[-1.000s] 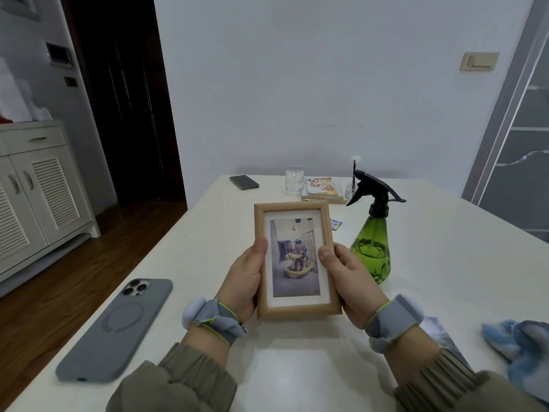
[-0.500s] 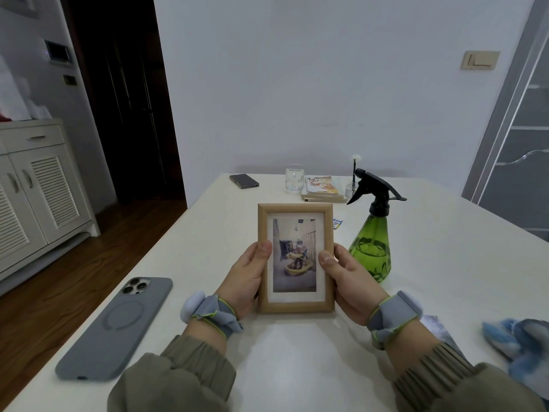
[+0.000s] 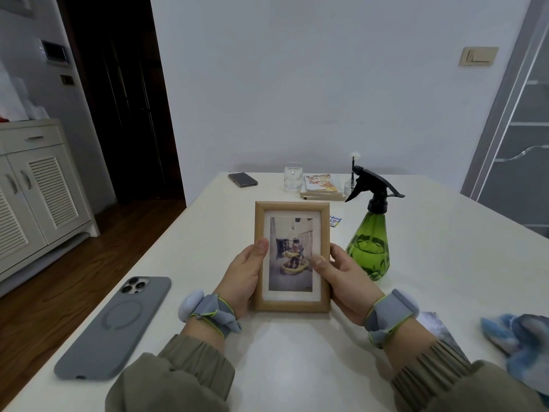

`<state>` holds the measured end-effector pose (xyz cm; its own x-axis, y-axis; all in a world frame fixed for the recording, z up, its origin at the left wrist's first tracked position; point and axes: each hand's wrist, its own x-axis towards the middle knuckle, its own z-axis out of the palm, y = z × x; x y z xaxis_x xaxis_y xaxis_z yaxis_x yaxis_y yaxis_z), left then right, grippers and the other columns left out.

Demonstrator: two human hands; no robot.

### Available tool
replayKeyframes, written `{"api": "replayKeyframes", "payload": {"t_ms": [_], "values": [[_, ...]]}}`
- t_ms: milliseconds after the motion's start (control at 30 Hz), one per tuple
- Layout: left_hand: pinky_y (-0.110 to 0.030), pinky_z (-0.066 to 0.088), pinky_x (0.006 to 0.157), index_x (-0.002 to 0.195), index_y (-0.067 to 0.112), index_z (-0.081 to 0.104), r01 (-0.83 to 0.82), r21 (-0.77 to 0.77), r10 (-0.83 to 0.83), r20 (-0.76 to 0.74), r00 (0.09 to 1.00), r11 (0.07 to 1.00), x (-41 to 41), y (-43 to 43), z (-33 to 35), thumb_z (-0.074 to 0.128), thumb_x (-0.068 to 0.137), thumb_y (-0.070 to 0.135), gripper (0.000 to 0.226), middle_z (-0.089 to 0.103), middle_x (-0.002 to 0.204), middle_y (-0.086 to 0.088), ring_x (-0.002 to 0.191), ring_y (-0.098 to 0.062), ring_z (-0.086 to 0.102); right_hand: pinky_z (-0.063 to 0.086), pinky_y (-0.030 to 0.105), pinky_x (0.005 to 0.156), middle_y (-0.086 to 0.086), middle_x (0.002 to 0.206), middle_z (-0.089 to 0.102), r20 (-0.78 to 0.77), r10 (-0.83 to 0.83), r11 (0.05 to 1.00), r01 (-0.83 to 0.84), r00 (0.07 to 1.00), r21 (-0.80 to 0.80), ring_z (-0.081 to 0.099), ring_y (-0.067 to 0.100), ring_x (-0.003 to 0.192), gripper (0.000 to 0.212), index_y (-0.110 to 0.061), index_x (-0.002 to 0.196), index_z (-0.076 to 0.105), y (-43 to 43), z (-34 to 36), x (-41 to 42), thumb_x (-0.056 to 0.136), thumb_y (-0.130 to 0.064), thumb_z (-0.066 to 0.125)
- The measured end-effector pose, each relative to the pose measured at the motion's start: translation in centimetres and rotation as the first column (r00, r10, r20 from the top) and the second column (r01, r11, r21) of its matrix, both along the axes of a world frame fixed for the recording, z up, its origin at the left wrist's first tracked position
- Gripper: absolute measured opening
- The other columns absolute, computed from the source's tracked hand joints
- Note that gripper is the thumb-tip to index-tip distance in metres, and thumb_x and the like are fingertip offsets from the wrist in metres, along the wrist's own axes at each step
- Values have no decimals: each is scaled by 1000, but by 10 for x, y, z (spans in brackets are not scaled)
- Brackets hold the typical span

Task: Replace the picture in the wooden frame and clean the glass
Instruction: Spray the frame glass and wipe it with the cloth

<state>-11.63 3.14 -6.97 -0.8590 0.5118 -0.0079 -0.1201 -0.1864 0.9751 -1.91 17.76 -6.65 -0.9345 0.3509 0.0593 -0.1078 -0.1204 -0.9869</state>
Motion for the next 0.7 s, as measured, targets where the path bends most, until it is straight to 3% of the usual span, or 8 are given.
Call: {"api": "replayKeyframes", "payload": {"t_ms": [100, 300, 500, 600, 700], "values": [[-45, 52, 96, 107, 13, 63, -38, -32, 37, -32, 999, 999, -1, 0, -1, 47, 94, 42, 35, 70, 114, -20, 105, -35, 67, 45, 50, 105, 9, 113, 67, 6, 4, 999, -4, 1000, 37, 63, 30, 113, 20, -21, 114, 51, 0, -1, 1, 95, -15, 51], [-52, 49, 99, 92, 17, 61, -73, -59, 69, -67, 995, 996, -1, 0, -4, 49, 94, 42, 28, 68, 113, -24, 107, -39, 65, 45, 51, 105, 12, 116, 67, 11, -24, 996, 23, 1000, 81, 63, 29, 112, 16, -26, 109, 53, 1, -3, 0, 95, -19, 53], [-42, 53, 95, 87, 24, 61, -60, -82, 56, -41, 998, 995, -2, 0, -3, 47, 96, 39, 22, 71, 103, -10, 104, -30, 67, 45, 51, 105, 10, 117, 68, 17, -40, 993, 38, 999, 111, 63, 28, 113, 13, -28, 104, 58, -1, -2, 0, 94, -21, 55], [-35, 52, 88, 90, 24, 61, -52, -82, 51, -21, 999, 995, -1, 0, -1, 45, 97, 37, 22, 70, 100, -5, 101, -26, 67, 45, 50, 105, 11, 116, 68, 18, -60, 992, 58, 998, 113, 63, 28, 112, 10, -27, 102, 59, -2, 0, 0, 94, -24, 53], [-39, 50, 100, 110, 20, 64, -59, -92, 57, -22, 998, 994, 1, -1, 1, 45, 95, 47, 36, 70, 114, -8, 107, -26, 66, 46, 49, 104, 12, 115, 69, 23, -74, 991, 71, 997, 113, 64, 27, 110, 12, -24, 102, 61, -4, 2, 1, 95, -26, 51]]}}
